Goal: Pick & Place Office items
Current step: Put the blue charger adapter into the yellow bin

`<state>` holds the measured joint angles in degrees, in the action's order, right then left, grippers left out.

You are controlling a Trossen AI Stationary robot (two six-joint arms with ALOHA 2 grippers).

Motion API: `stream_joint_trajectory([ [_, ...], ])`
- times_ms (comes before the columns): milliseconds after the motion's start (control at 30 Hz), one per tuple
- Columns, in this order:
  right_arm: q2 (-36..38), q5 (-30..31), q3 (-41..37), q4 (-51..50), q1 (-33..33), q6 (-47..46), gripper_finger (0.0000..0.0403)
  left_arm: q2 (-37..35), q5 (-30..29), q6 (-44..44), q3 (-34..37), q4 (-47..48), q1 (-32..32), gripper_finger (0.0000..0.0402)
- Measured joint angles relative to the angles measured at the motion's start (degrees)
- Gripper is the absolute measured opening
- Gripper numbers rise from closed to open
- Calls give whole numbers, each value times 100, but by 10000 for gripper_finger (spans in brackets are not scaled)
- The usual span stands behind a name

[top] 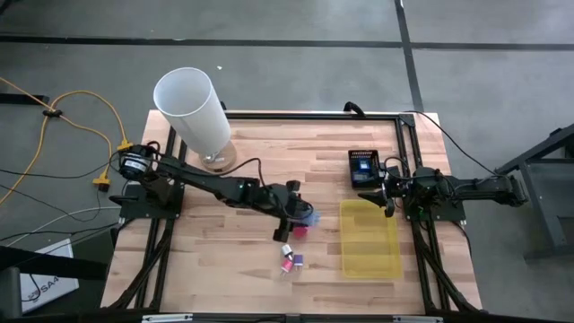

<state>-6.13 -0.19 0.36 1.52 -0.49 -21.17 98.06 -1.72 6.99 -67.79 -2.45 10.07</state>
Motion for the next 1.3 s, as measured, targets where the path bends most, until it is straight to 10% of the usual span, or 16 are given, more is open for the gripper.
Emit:
stream_joint_trajectory([
  [700, 0, 1, 0, 1, -1, 0, 193, 220, -2006, 971, -2, -786, 224, 209],
  [1300, -4, 0, 0, 2, -2, 0, 193, 313, 168, -1426, 7, -876, -104, 209],
])
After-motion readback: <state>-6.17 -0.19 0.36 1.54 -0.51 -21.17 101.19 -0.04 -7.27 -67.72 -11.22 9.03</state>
